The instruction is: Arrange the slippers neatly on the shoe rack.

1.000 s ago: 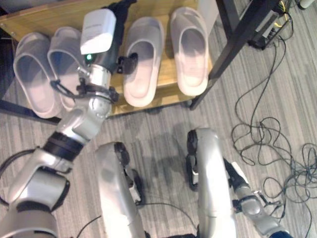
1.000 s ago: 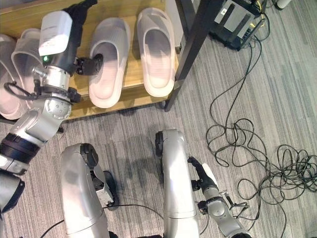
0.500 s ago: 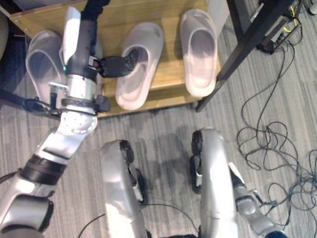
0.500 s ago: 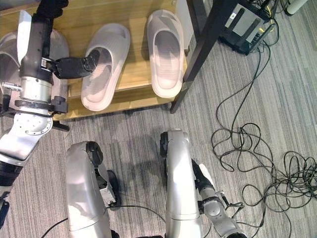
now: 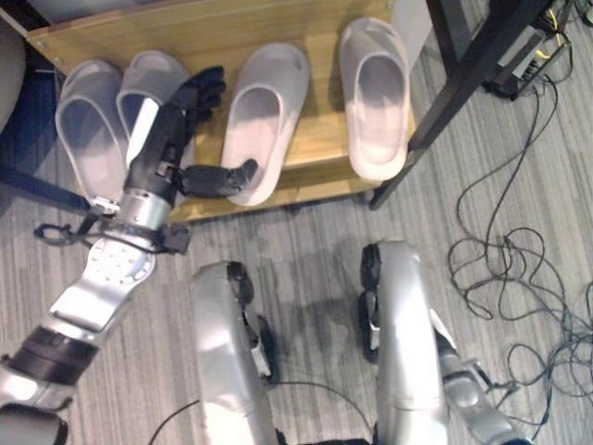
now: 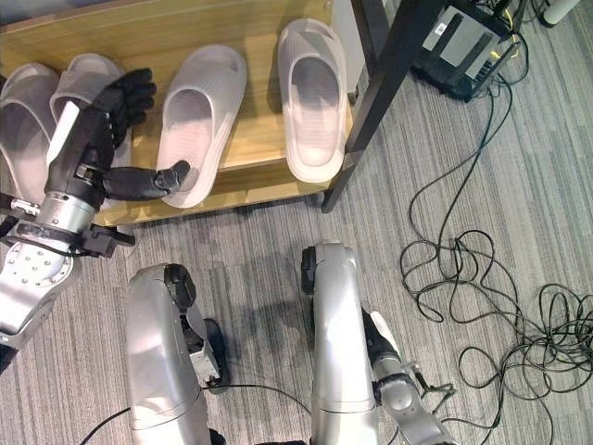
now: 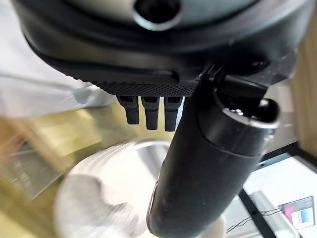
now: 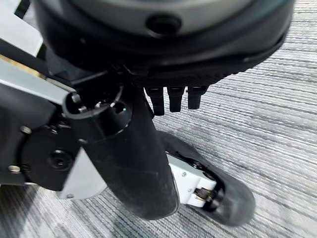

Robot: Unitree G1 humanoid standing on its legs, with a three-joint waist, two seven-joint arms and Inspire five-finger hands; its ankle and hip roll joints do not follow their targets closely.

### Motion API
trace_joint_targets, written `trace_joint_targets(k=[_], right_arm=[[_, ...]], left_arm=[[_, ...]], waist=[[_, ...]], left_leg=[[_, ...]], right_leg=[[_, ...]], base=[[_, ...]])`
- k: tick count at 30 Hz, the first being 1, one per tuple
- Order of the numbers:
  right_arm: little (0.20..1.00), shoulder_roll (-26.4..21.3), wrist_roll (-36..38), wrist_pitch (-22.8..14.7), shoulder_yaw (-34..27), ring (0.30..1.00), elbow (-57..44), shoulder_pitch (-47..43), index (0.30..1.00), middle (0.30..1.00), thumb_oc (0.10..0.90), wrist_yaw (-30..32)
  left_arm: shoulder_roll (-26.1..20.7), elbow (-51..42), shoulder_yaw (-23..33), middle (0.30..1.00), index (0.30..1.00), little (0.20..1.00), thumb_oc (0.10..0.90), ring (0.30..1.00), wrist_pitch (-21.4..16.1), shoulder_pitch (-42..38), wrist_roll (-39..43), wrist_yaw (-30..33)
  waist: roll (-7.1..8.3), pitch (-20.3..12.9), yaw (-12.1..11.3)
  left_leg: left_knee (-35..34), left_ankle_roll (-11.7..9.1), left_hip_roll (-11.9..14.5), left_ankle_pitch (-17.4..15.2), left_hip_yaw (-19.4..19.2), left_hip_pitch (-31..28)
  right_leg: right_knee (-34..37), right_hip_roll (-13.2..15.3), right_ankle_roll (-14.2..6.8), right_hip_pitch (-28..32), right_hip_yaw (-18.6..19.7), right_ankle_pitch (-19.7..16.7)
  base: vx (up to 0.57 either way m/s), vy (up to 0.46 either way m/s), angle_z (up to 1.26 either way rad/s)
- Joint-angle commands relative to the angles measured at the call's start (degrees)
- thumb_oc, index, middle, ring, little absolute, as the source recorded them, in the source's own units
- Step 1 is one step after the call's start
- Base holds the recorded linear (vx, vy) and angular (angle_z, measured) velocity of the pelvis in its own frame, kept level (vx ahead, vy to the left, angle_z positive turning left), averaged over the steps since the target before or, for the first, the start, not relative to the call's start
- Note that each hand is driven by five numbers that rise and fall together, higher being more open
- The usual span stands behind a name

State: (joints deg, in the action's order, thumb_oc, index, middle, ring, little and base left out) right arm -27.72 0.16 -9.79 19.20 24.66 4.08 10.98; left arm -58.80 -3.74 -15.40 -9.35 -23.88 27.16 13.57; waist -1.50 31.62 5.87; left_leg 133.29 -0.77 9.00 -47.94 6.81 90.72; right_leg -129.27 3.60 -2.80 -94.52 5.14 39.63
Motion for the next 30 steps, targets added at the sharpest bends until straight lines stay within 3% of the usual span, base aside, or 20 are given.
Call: trace_joint_targets(k=[1,4,7,10,17,30], right_arm=[[0.9,-5.2,2.31,-2.79,-4.48,0.9,-1.73,2.35,0.9,0.9,0.8,-1.45],[0.9,-5.66,4.61,-3.3,-4.94,0.9,-0.31,0.41,0.9,0.9,0.8,-1.63],[0.9,-5.81,4.81,-3.35,-4.82,0.9,0.6,-0.24,0.9,0.9,0.8,-1.65],[0.9,-5.34,4.98,-3.31,-4.15,0.9,2.7,-1.47,0.9,0.9,0.8,-1.04],[0.9,-4.71,5.34,-2.62,-2.41,0.9,4.69,-4.45,0.9,0.9,0.8,0.14],[0.9,-5.29,4.8,-1.97,-0.07,0.9,6.22,-6.42,0.9,0.9,0.8,0.72]], left_arm=[[-5.42,-3.82,5.18,0.9,0.9,0.9,0.8,0.9,-7.91,-6.75,5.28,-3.71],[-7.75,-6.12,4.55,0.9,0.9,0.9,0.8,0.9,-8.02,-5.23,10.56,-6.98],[-7.04,-5.49,2.53,0.9,0.9,0.9,0.8,0.9,-7.64,-7.35,12.27,-7.89],[-5.56,-6.61,-2.94,0.9,0.9,0.9,0.8,0.9,-6.83,-12.26,18.4,-9.16],[-1.0,-2.97,-13.16,0.9,0.9,0.9,0.8,0.9,-4.98,-23.65,22.22,-6.32],[3.56,8.6,-18.74,0.9,0.9,0.9,0.8,0.9,-2.65,-30.46,16.48,-6.38]], waist=[[-1.86,-1.82,-0.48],[-1.8,-1.82,-0.85],[-1.77,-1.82,-0.8],[-1.83,-1.82,-0.46],[-1.66,-1.82,0.17],[-1.33,-1.82,1.12]], left_leg=[[-3.59,4.78,-4.12,4.22,9.21,-0.78],[-3.7,4.62,-4.23,4.26,9.35,-0.77],[-3.62,4.59,-4.18,4.19,9.48,-0.77],[-3.61,4.66,-4.15,4.1,9.47,-0.77],[-3.57,4.72,-4.23,4.11,9.38,-0.77],[-3.62,4.4,-4.15,4.75,9.57,-0.77]], right_leg=[[2.46,2.04,3.02,4.57,4.5,1.69],[2.39,2.08,2.98,4.57,4.71,1.54],[2.34,2.14,2.92,4.57,4.84,1.47],[2.21,2.2,2.94,4.57,4.95,1.52],[2.18,2.67,2.95,4.57,4.93,1.56],[1.89,2.66,2.82,4.57,5.26,1.44]], base=[[0.0,0.0,0.0],[0.0,0.0,0.0],[0.0,0.0,0.0],[0.0,0.0,0.0],[0.0,0.0,0.0],[0.0,0.0,0.0]])
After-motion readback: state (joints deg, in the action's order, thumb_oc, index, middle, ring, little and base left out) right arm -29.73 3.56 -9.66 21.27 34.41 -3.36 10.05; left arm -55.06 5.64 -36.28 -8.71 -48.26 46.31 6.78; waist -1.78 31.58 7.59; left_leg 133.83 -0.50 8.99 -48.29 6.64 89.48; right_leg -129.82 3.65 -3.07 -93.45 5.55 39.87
